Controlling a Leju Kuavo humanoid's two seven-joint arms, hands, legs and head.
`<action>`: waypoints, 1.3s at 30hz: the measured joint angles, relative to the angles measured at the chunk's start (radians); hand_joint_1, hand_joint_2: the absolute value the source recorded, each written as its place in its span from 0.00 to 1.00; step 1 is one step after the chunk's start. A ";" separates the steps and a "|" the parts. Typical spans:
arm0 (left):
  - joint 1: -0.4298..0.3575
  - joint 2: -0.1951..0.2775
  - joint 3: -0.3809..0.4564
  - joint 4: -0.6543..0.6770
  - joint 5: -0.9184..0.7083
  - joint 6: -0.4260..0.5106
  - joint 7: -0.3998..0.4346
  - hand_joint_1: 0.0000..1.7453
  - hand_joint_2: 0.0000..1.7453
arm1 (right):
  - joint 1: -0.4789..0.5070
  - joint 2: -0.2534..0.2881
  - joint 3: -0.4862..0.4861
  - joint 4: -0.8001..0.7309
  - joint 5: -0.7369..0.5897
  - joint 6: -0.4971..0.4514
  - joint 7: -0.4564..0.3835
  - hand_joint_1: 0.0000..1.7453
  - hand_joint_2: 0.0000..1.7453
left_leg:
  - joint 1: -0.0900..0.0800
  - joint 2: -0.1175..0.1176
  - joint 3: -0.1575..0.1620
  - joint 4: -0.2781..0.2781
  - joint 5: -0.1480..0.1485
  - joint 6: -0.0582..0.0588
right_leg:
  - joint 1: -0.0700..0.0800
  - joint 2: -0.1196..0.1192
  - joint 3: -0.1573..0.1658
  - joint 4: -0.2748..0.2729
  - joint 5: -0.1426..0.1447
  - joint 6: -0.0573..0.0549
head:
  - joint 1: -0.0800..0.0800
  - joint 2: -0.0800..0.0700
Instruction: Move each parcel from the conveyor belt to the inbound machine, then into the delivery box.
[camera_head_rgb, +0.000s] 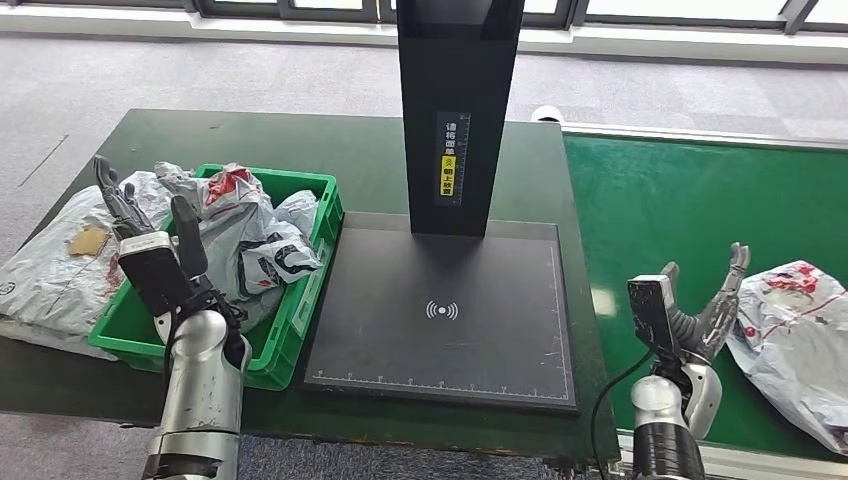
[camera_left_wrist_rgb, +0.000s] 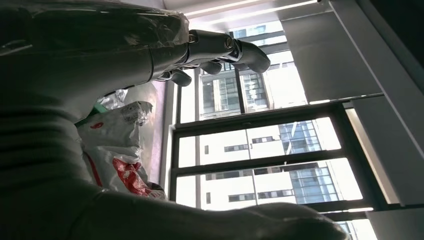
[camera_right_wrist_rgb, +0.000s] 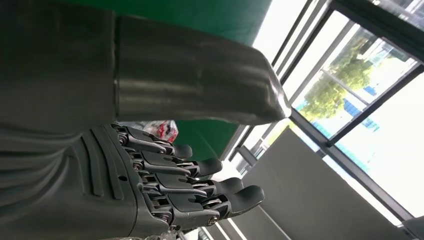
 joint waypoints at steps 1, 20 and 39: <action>0.010 0.002 -0.013 -0.022 0.014 0.005 0.000 0.00 0.00 | -0.011 -0.007 -0.011 0.023 0.015 -0.023 0.011 0.00 0.00 | 0.000 0.000 0.000 0.000 0.000 0.000 | 0.000 0.000 0.000 0.000 0.000 0.000 | 0.000 0.000; 0.143 0.022 -0.127 -0.279 0.145 -0.136 0.000 0.00 1.00 | -0.135 -0.179 -0.349 0.382 0.759 -0.115 0.730 0.00 1.00 | -0.001 0.000 0.000 0.000 -0.001 0.002 | -0.001 0.000 0.001 0.000 0.000 0.000 | 0.000 0.000; 0.192 0.020 -0.152 -0.429 0.150 -0.139 0.000 0.00 1.00 | -0.188 -0.249 -0.317 0.623 0.758 0.094 0.887 0.49 1.00 | -0.001 0.000 0.000 0.000 0.000 0.002 | -0.001 -0.001 0.001 0.000 0.000 0.000 | 0.000 0.000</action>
